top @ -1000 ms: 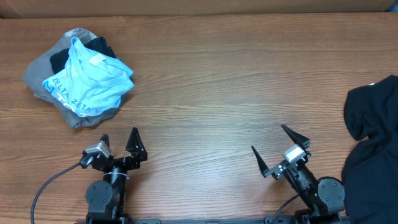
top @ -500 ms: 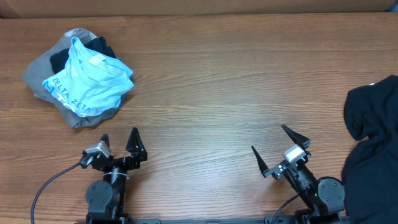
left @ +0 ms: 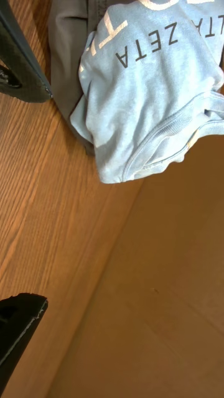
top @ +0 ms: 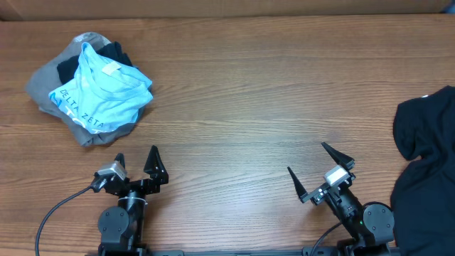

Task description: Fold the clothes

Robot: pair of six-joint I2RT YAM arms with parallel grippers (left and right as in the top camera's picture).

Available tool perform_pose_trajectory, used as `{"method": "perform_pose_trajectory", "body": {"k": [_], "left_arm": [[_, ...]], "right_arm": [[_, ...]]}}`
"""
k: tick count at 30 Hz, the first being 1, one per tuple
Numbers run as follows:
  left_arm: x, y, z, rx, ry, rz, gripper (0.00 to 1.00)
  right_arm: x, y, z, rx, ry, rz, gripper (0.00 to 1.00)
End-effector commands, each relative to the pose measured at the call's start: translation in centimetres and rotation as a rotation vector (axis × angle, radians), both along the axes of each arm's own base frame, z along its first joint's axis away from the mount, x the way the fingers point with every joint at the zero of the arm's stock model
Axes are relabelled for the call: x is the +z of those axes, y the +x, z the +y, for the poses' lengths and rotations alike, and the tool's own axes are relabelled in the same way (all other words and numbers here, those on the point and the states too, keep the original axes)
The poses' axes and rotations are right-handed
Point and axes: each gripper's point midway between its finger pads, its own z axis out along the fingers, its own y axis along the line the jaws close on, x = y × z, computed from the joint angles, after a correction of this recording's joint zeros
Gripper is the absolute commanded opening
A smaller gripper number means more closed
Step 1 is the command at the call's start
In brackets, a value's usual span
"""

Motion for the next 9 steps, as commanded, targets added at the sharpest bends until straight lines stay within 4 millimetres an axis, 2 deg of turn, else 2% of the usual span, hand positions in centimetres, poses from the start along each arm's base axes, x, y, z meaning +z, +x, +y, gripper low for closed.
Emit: {"method": "perform_pose_trajectory", "body": {"k": [1, 9], "left_arm": [[0.17, -0.03, 0.04, 0.001, -0.007, -0.012, 1.00], [0.18, -0.03, 0.04, 0.001, -0.008, -0.012, 1.00]], "right_arm": [[-0.22, -0.01, 0.01, 0.002, 0.001, -0.002, 1.00], [-0.22, -0.02, 0.01, 0.002, 0.001, -0.002, 1.00]]}}
